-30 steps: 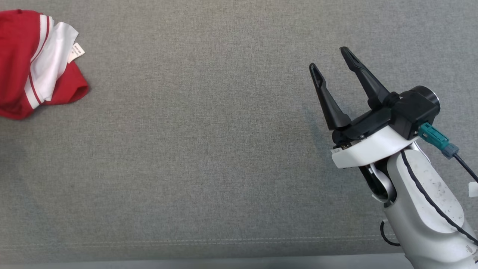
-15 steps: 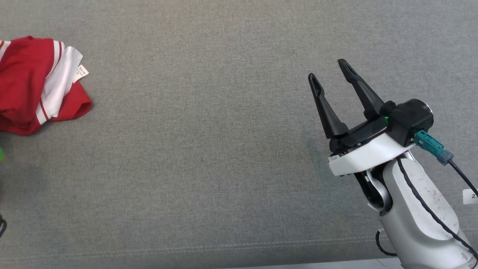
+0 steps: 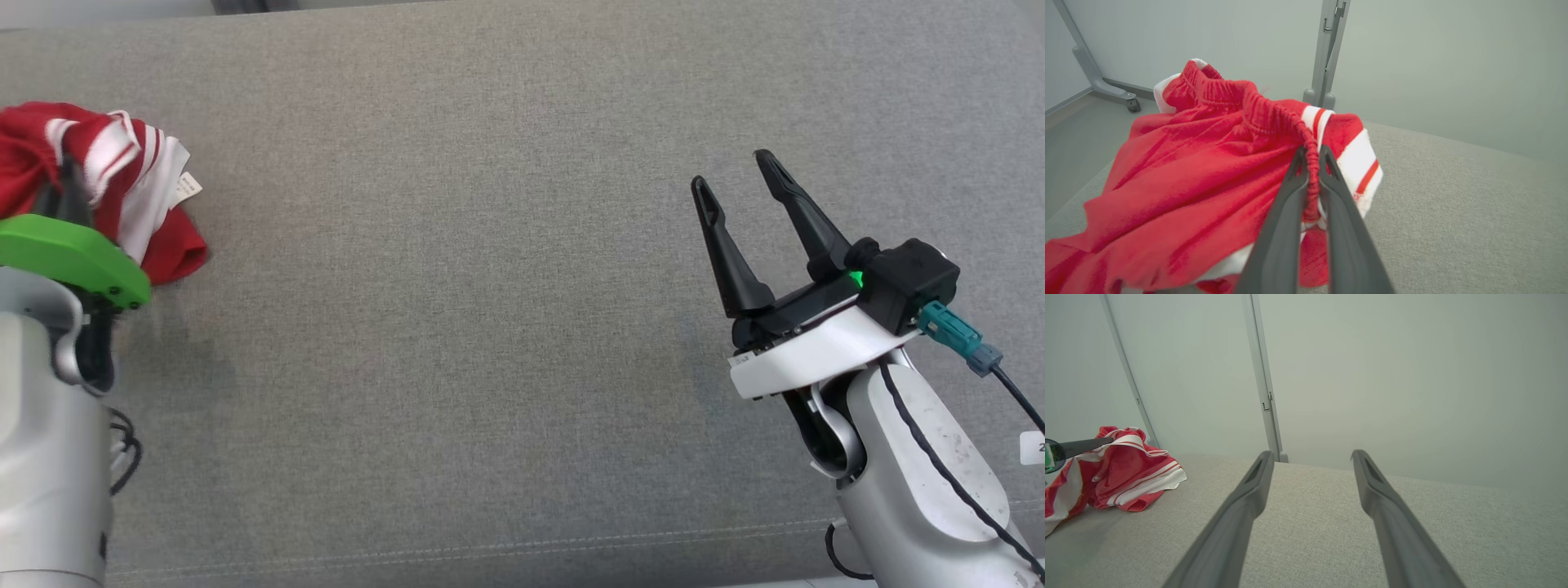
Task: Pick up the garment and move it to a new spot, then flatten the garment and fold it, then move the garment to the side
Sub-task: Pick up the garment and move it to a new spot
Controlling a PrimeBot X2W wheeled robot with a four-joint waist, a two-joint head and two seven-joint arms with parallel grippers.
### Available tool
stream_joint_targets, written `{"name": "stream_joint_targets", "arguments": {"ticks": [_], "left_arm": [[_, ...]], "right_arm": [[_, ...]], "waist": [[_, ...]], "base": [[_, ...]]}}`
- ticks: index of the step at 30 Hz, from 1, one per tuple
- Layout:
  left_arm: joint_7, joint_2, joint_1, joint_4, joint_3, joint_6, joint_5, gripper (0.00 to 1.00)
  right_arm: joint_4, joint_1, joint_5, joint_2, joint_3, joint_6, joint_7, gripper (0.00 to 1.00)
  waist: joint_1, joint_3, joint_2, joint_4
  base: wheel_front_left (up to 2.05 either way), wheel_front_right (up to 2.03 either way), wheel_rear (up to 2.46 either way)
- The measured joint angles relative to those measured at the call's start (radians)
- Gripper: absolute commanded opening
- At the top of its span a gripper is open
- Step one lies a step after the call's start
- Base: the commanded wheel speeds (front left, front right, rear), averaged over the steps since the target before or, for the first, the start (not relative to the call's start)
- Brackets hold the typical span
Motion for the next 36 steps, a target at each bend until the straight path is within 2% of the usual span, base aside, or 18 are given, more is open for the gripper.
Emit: {"name": "stream_joint_targets", "arguments": {"ticks": [4, 13, 14, 16, 18, 30, 36], "left_arm": [[-0.010, -0.054, 0.031, -0.028, -0.068, 0.000, -0.012, 0.00], [-0.013, -0.070, 0.149, 0.010, -0.144, -0.001, -0.012, 0.00], [-0.021, -0.073, 0.154, 0.013, -0.145, -0.001, -0.012, 0.02], [-0.028, -0.069, 0.163, 0.026, -0.144, -0.001, -0.012, 0.46], [-0.041, -0.059, 0.180, 0.039, -0.139, -0.001, -0.022, 1.00], [-0.060, -0.030, 0.179, 0.048, -0.132, -0.001, -0.030, 1.00], [-0.060, -0.007, 0.126, 0.060, -0.107, -0.001, -0.030, 1.00]], "right_arm": [[0.001, 0.014, 0.000, 0.001, 0.000, 0.007, 0.000, 1.00], [0.001, 0.024, 0.000, 0.003, 0.007, 0.008, 0.000, 1.00], [0.002, 0.028, 0.000, 0.003, 0.007, 0.008, 0.000, 1.00], [0.005, 0.033, 0.003, 0.003, 0.005, 0.008, 0.000, 1.00], [0.006, 0.033, 0.006, 0.003, 0.004, 0.008, 0.000, 1.00], [0.000, 0.054, 0.006, 0.003, -0.013, 0.008, 0.000, 1.00], [-0.012, 0.053, 0.006, 0.005, 0.001, 0.009, 0.000, 1.00]], "waist": [[0.0000, -0.013, 0.0000, -0.008], [0.0000, -0.025, 0.0000, -0.036], [0.0000, -0.027, 0.0000, -0.040], [0.0000, -0.031, 0.0000, -0.047], [0.0000, -0.038, 0.0000, -0.057], [0.0000, -0.045, 0.0000, -0.070], [0.0000, -0.021, 0.0000, -0.079]], "base": [[0.00, 0.00, 0.00], [0.00, 0.00, 0.00], [0.00, 0.00, 0.00], [0.00, 0.00, 0.00], [0.00, 0.00, 0.00], [0.00, 0.00, 0.00], [0.00, 0.00, 0.00]]}}
